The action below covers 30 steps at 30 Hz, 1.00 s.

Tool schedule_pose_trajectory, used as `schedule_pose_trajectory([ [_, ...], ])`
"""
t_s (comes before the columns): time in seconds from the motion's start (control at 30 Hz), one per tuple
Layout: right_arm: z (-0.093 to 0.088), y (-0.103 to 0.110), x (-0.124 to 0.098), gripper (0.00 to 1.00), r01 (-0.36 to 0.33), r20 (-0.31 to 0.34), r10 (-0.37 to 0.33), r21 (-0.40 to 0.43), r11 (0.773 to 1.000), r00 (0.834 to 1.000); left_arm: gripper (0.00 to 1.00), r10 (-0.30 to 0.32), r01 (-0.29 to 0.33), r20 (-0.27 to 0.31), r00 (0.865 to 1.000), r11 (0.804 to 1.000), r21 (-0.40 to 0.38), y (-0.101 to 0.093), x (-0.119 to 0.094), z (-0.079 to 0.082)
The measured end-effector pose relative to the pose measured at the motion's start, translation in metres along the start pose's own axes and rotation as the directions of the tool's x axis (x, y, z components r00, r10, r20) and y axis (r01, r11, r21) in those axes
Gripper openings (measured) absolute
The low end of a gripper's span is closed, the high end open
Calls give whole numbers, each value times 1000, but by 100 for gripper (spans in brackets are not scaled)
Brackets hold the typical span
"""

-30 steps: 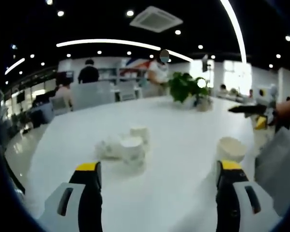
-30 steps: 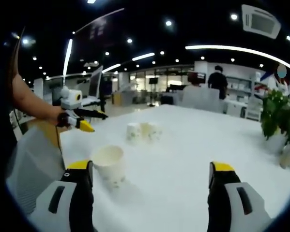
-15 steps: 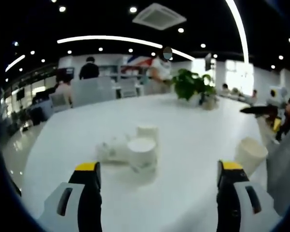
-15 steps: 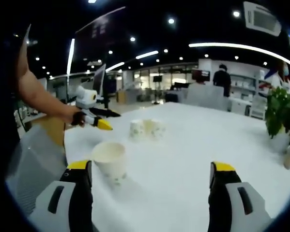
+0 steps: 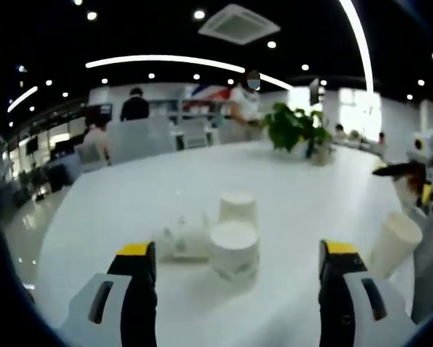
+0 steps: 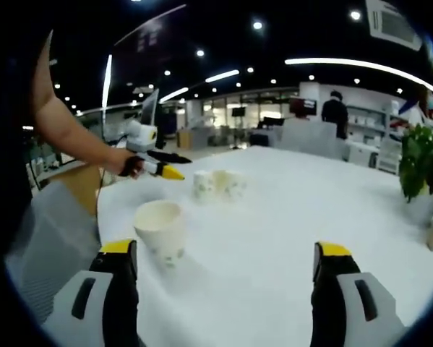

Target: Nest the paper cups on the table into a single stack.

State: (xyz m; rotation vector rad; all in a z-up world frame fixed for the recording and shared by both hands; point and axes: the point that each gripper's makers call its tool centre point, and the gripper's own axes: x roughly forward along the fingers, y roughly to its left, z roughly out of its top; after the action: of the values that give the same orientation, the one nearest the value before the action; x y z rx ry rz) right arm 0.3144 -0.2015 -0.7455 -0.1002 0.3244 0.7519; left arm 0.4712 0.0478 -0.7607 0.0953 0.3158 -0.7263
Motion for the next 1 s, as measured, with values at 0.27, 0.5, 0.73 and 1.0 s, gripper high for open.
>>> schedule_pose_trajectory([
  [0.27, -1, -5, -4, 100, 11, -2, -11, 6, 1000, 1000, 84, -16, 16, -1, 1000, 1000, 5, 1, 20, 4],
  [0.5, -2, -6, -6, 100, 18, -4, -18, 14, 1000, 1000, 66, -20, 21, -33, 999, 999, 40, -1, 34, -8],
  [0.73, -5, -6, -10, 100, 22, -11, -22, 19, 1000, 1000, 56, -26, 28, -54, 998, 999, 41, -3, 39, -19],
  [1.0, -7, -6, -13, 100, 28, -18, -27, 27, 999, 999, 50, -9, 8, -94, 996, 1000, -10, -2, 47, -31],
])
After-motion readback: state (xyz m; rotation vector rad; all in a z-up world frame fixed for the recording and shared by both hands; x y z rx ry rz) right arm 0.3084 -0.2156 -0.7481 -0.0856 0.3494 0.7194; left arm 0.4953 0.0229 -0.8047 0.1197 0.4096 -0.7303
